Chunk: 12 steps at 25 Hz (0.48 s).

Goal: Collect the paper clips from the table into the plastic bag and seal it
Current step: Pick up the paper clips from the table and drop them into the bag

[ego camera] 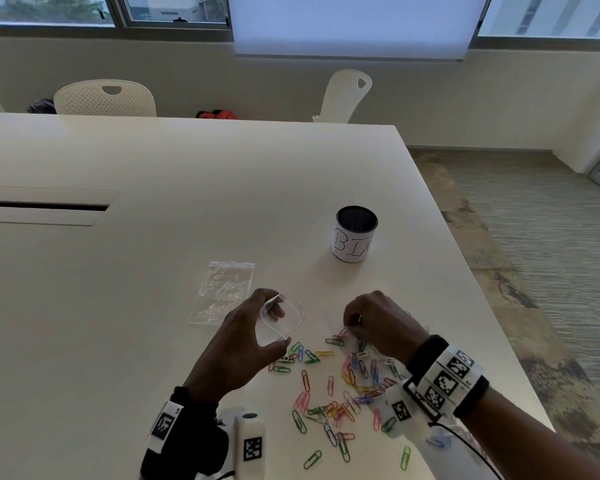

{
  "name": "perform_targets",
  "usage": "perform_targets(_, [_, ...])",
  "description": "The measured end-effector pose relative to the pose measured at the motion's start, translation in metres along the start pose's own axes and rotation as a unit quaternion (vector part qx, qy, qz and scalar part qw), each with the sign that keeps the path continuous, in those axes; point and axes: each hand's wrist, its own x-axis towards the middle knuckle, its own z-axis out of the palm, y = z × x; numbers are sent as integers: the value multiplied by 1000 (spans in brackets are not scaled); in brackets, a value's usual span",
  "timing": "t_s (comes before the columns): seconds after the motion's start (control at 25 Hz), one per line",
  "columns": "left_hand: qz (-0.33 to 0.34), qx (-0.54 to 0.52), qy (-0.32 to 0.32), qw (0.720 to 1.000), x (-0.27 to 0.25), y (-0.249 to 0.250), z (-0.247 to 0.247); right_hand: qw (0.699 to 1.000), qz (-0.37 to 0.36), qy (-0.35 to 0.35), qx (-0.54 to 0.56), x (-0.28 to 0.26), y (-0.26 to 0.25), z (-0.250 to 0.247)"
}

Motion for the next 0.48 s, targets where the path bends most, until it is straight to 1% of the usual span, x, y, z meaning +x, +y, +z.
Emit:
perform_targets(0.08, [0, 2, 3, 1000, -1, -1, 1, 995, 43, 4, 91, 0, 7, -8])
perform_targets(0.12, [2, 3, 4, 1000, -1, -1, 1, 987, 67, 12, 149, 0, 11, -11])
perform_targets(0.16, [3, 3, 5, 1000, -1, -1, 2, 973, 88, 23, 211, -2, 12, -14])
perform_targets(0.24, [3, 1, 5, 1000, 0, -1, 3, 935, 106, 47, 335, -7, 7, -21])
perform_targets(0.36, [5, -1, 1, 1000, 1, -1, 5, 868, 94, 85, 480, -13, -12, -31])
perform_targets(0.44, [6, -1, 2, 1000, 1, -2, 7, 845, 64, 101, 521, -14, -33, -33])
perform_targets(0.48, [7, 0, 3, 1000, 1, -2, 7, 844, 45, 105, 525, -14, -44, -31])
